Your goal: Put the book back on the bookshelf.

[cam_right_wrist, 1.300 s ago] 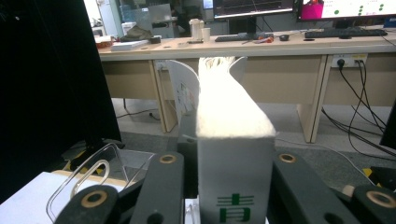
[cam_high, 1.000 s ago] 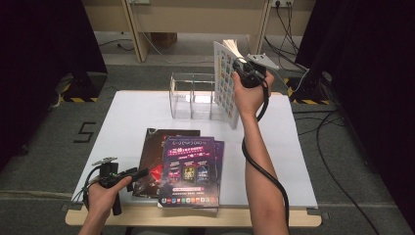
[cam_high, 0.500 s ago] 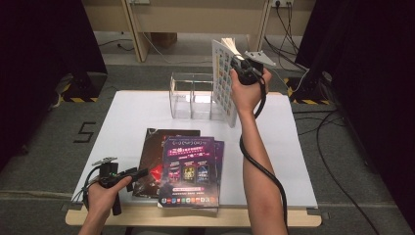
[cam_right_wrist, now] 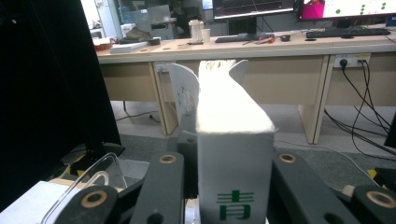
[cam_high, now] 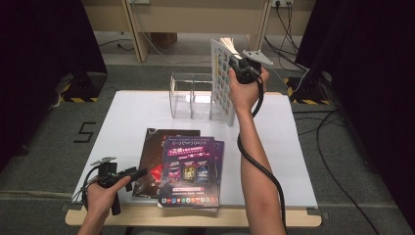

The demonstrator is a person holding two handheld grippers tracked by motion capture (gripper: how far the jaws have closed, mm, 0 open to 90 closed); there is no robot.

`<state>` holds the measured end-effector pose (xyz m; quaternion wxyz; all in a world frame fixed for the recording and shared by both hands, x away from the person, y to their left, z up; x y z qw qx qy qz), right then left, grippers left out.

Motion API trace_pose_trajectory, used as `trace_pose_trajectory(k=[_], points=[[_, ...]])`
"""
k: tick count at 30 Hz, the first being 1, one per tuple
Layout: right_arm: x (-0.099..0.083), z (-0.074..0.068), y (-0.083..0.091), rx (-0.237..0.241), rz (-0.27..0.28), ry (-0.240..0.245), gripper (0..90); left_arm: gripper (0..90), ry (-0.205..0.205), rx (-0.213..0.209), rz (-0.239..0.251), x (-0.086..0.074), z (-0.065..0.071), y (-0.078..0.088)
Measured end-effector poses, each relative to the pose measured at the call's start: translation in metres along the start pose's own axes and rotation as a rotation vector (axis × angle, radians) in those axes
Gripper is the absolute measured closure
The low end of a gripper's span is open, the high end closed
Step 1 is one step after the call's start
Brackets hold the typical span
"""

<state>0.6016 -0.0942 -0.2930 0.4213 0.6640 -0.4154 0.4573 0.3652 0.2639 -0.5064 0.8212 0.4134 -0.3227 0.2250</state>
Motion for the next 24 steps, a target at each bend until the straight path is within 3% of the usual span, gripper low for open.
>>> trace_pose_trajectory(k=[24], points=[[-0.002,0.004,-0.015,-0.018,-0.007,-0.014,74.4,36.9,0.004,-0.001,0.0,0.0,-0.002,0.0]])
Point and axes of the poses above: each handheld gripper's, and its own axes: y roughly backward along the jaws, x roughly out of its top, z roughly to its right, the point moved 5 cm from there along -y, roughly forward along the jaws, and after that the axes turned 7 degrees about -y, right-handed, at the moved point
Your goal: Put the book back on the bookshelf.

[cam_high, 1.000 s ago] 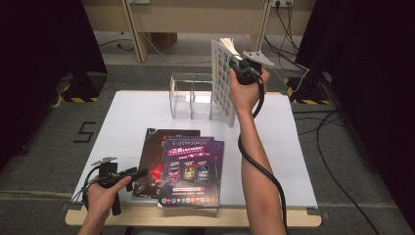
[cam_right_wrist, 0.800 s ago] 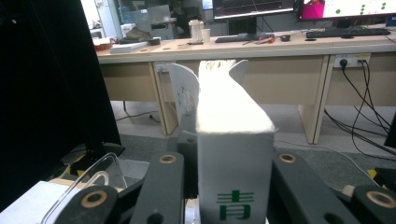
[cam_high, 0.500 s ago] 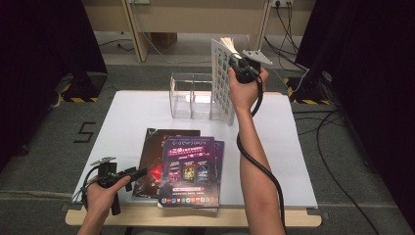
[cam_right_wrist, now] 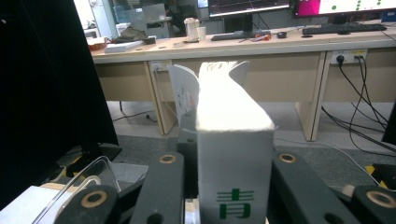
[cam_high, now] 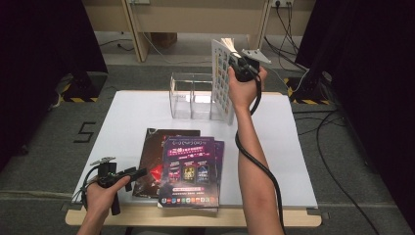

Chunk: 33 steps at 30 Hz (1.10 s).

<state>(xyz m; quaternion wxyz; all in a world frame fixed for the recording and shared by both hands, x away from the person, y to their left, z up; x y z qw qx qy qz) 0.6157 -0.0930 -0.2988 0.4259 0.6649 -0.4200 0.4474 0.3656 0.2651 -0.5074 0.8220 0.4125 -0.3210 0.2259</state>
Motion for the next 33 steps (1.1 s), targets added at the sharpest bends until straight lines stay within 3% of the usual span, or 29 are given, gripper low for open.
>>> trace_pose_trajectory(k=[33], points=[[-0.007,0.004,-0.015,-0.016,-0.02,-0.003,74.3,37.0,-0.006,0.001,-0.008,-0.001,-0.001,0.0]])
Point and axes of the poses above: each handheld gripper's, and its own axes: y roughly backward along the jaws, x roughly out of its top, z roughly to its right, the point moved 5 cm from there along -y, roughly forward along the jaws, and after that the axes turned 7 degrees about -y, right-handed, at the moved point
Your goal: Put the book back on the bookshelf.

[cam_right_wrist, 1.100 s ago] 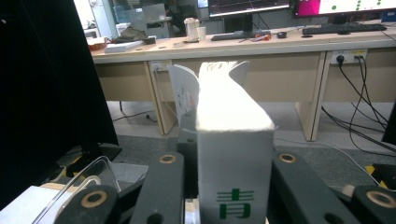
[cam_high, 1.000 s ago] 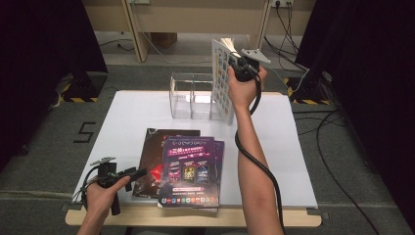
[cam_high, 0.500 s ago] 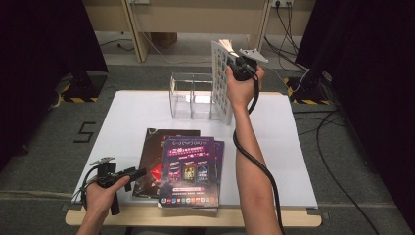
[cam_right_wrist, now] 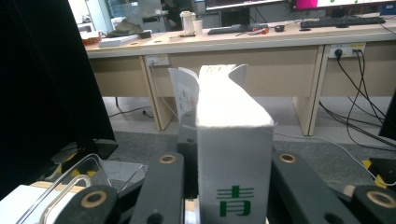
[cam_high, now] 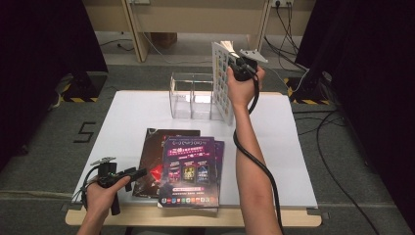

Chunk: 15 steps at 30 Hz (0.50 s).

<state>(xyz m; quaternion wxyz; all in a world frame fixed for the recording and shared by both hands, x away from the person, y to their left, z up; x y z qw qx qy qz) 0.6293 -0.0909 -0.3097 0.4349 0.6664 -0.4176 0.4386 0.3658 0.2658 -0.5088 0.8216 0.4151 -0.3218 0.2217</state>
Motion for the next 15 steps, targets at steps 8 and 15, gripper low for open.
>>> trace_pose_trajectory(k=[8,15], points=[[-0.009,0.0,0.003,-0.011,0.0,0.021,74.1,37.1,-0.002,-0.001,0.001,0.0,0.001,0.001],[-0.021,0.002,0.011,-0.024,-0.017,0.029,73.6,37.0,-0.005,-0.005,-0.004,-0.001,0.003,-0.001]])
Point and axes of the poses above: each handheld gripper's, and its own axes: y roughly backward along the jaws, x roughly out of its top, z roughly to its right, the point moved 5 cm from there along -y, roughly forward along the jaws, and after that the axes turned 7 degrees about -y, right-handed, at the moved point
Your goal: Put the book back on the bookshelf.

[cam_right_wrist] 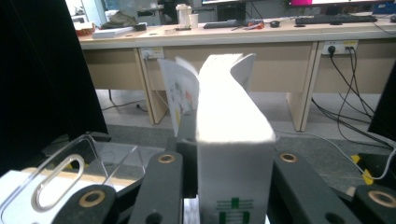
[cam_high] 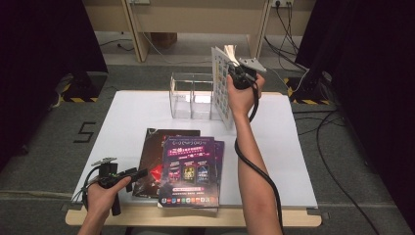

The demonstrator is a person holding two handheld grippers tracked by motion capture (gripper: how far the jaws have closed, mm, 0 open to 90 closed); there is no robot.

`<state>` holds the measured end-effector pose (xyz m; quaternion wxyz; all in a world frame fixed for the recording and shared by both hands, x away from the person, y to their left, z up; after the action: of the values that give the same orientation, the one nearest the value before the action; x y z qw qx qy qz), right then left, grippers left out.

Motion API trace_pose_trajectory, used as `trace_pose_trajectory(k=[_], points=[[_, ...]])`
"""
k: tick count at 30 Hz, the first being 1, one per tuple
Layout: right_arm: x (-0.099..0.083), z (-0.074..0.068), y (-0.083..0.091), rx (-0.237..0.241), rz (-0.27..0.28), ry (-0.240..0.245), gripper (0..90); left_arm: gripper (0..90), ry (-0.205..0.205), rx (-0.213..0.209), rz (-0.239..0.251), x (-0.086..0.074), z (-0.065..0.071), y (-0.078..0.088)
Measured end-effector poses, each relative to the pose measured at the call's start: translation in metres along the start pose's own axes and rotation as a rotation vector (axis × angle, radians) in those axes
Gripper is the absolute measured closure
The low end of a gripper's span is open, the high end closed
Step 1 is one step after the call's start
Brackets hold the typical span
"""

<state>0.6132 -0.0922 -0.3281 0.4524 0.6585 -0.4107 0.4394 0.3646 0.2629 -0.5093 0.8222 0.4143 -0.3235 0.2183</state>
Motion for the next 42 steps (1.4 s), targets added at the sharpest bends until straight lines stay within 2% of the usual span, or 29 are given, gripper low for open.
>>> trace_pose_trajectory(k=[4,9,12,15,19,26,29,35,40,42], points=[[-0.006,0.0,0.006,0.006,-0.031,0.015,73.3,37.0,-0.001,-0.002,-0.001,0.0,0.001,-0.001],[-0.006,0.005,0.015,0.002,-0.084,-0.012,72.4,37.0,-0.004,-0.006,-0.002,-0.001,0.004,-0.002],[-0.005,0.004,0.018,0.0,-0.112,-0.004,70.8,37.0,-0.007,-0.007,-0.006,-0.001,0.005,-0.003],[-0.001,0.002,0.02,0.007,-0.121,-0.017,68.9,37.0,-0.007,-0.007,-0.005,-0.001,0.005,-0.003],[-0.002,0.0,0.019,0.012,-0.146,-0.026,66.6,37.0,-0.008,-0.004,-0.004,-0.001,0.005,-0.002],[-0.003,-0.001,0.016,-0.004,-0.157,-0.023,65.2,36.9,-0.005,-0.004,-0.005,-0.001,0.004,-0.002],[-0.001,0.0,0.013,-0.022,-0.19,-0.035,65.3,36.9,-0.005,-0.004,-0.003,0.0,0.004,-0.002],[0.002,0.001,0.008,-0.047,-0.239,-0.04,71.0,36.9,-0.004,-0.003,0.0,0.0,0.004,-0.002],[0.003,0.002,0.008,-0.063,-0.241,-0.038,73.8,36.9,-0.005,-0.006,-0.002,0.0,0.004,-0.002],[0.002,0.003,0.008,-0.053,-0.232,-0.041,74.0,36.9,-0.006,-0.005,-0.001,0.0,0.004,-0.001]])
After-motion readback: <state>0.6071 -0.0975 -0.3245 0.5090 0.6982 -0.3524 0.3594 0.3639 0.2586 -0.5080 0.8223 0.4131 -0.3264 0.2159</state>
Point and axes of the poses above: each handheld gripper's, and its own axes: y roughly backward along the jaws, x roughly out of its top, z roughly to its right, the point moved 5 cm from there along -y, roughly forward along the jaws, and after that the axes turned 7 degrees about -y, right-handed, at the moved point
